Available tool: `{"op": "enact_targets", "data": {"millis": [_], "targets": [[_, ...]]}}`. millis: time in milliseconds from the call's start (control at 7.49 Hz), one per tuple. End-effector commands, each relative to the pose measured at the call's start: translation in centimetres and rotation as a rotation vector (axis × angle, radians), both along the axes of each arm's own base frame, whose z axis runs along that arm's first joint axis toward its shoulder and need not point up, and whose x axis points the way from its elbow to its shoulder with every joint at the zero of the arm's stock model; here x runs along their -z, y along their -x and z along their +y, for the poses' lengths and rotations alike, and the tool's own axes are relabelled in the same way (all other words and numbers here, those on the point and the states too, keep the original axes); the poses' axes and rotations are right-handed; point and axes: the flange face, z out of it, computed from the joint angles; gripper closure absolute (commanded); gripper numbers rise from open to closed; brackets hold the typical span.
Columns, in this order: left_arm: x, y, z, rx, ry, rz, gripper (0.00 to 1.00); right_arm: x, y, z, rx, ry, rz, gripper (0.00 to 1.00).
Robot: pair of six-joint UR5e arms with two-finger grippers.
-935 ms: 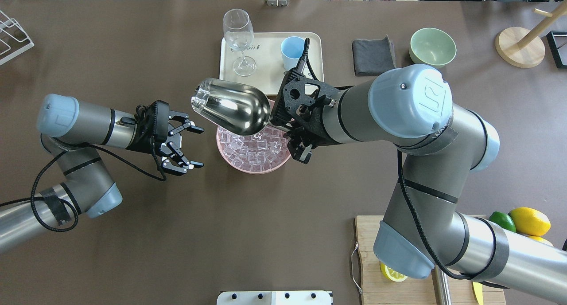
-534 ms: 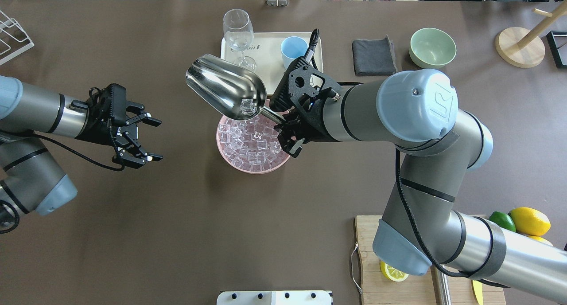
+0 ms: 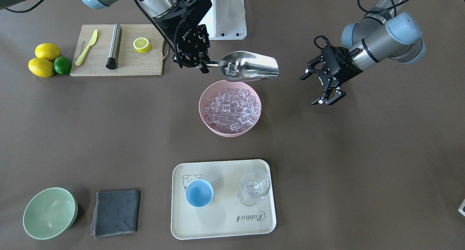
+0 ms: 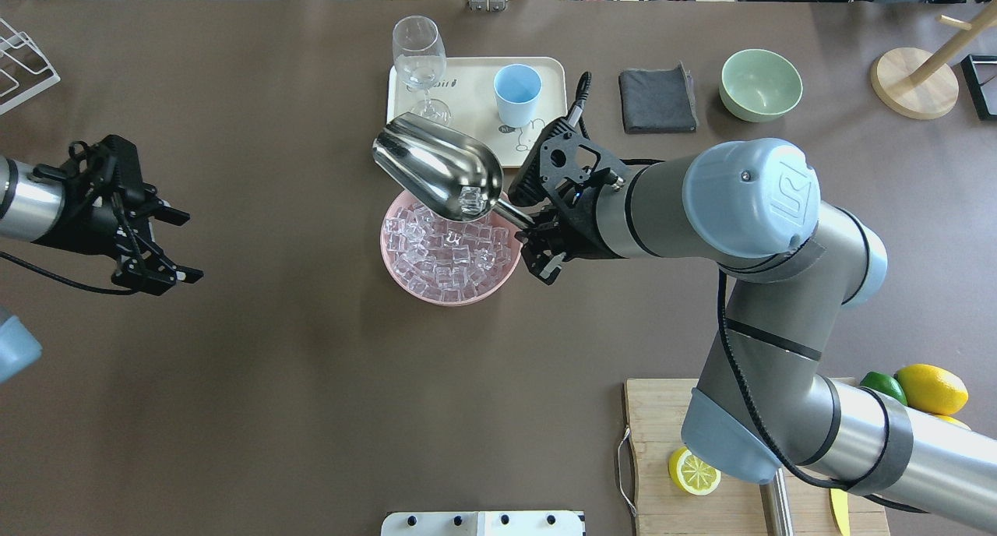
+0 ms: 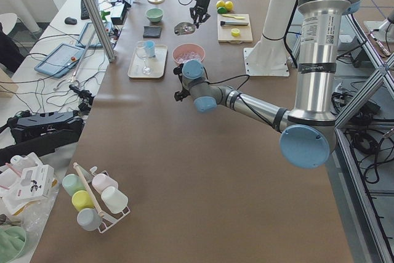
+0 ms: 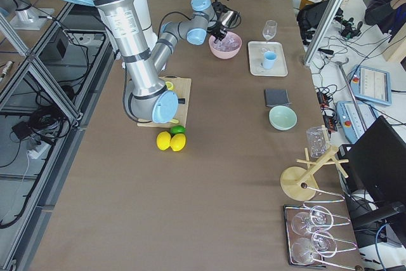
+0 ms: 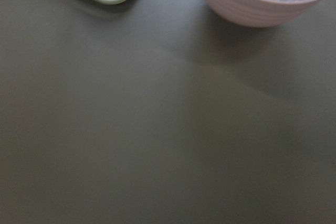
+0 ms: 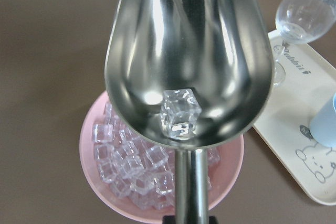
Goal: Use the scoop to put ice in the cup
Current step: 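Lift the loaded scoop out of the bowl while left arm withdraws, then carry the scoop with right gripper to the small blue cup on tray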
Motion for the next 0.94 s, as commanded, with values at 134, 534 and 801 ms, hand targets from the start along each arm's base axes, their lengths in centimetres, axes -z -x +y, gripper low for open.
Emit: {"op": "enact_targets", "data": {"millis": [134,534,801], "targets": [[-9.9,15.1,-0.5,0.275,0.386,-0.216,0.02,-10.1,-7.2,-5.5,-0.024,0.335,0.095,1.00],[-17.5,26.1,1.2,0.491,0.720,-0.297,0.02,-13.6,-11.0,-11.5,-0.028,0.522,0.195,1.00],[-20.8,31.6,2.5,0.597,0.870,-0.292,0.02,-9.2,-10.4,-13.4,0.023,0.511,0.303,1.00]]}}
